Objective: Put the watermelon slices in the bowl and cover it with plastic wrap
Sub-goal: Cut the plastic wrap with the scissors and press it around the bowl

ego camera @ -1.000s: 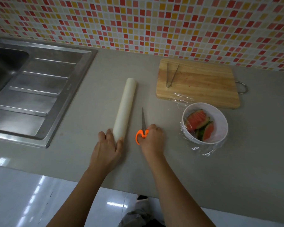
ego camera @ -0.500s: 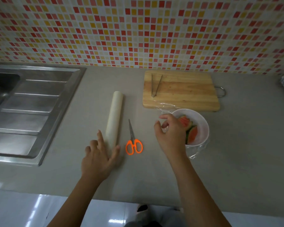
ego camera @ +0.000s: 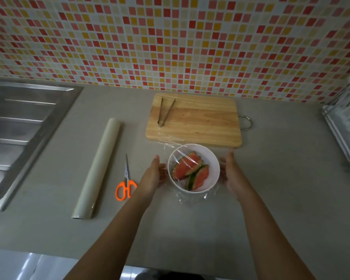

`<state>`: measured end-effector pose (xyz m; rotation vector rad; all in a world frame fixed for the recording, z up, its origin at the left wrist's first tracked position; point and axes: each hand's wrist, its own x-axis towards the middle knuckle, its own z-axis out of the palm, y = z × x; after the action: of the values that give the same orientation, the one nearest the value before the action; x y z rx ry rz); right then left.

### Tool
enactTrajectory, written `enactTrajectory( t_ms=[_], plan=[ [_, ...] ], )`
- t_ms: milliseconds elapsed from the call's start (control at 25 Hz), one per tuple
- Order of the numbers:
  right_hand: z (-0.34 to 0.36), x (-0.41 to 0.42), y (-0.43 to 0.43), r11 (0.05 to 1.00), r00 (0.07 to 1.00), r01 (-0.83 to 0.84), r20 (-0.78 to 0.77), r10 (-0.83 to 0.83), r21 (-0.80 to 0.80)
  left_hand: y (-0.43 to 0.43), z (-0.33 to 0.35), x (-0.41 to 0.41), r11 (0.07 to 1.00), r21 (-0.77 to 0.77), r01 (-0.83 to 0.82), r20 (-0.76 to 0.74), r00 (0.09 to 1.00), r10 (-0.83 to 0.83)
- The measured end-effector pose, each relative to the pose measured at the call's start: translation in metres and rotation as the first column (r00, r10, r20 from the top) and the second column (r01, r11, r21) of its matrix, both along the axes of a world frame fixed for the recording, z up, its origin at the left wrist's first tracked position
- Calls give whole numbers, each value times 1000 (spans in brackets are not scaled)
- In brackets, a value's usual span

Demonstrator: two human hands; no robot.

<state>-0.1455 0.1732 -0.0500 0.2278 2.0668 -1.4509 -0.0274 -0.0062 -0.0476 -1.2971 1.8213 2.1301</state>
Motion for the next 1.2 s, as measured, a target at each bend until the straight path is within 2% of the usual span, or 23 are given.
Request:
enactTrajectory(
  t_ms=[120,200,280,400,520,600,680,800,880,1000,1080,1160,1200],
  plan=[
    [-10,2,6,993,997,-63,49,68,-98,1,-5,-4,999,-33,21,-98,995,-24],
    [-16,9,11,980,978,-120,148,144,-159,-6,-5,-7,996,-46,77,-153,985,-83],
    [-15,8,12,972,954,-202,202,223,-122,-13,-7,-15,987,-59,151,-170,973,-159],
    [-11,-6,2,971,957,-239,175,230,28,-19,-8,-28,935,-220,277,-74,951,-299],
    [-8,-23,-14,957,959,-263,140,246,122,-23,-9,-32,823,-455,340,56,933,-354],
    [-7,-29,-23,961,961,-250,154,230,121,-27,-11,-30,802,-491,341,90,935,-343],
    [-9,-28,-26,971,965,-214,176,193,104,-28,-14,-27,824,-470,317,73,944,-322],
    [-17,-29,-23,996,989,-63,140,54,64,-30,-15,-24,858,-444,258,46,963,-266],
    [-19,-28,-19,997,992,74,101,-74,5,-33,-14,-20,846,-491,210,55,976,-210],
    [-20,-26,-20,974,973,221,76,-218,-39,-37,-18,-7,780,-581,232,126,973,-195],
    [-22,-25,-20,981,975,187,137,-178,-57,-36,-14,-3,693,-678,246,111,966,-234],
    [-19,-28,-17,982,955,124,284,-80,-142,-37,-7,-8,566,-796,215,46,954,-297],
    [-16,-30,-15,979,943,98,332,-34,-179,-38,-4,-13,552,-808,206,27,949,-316]
  ],
)
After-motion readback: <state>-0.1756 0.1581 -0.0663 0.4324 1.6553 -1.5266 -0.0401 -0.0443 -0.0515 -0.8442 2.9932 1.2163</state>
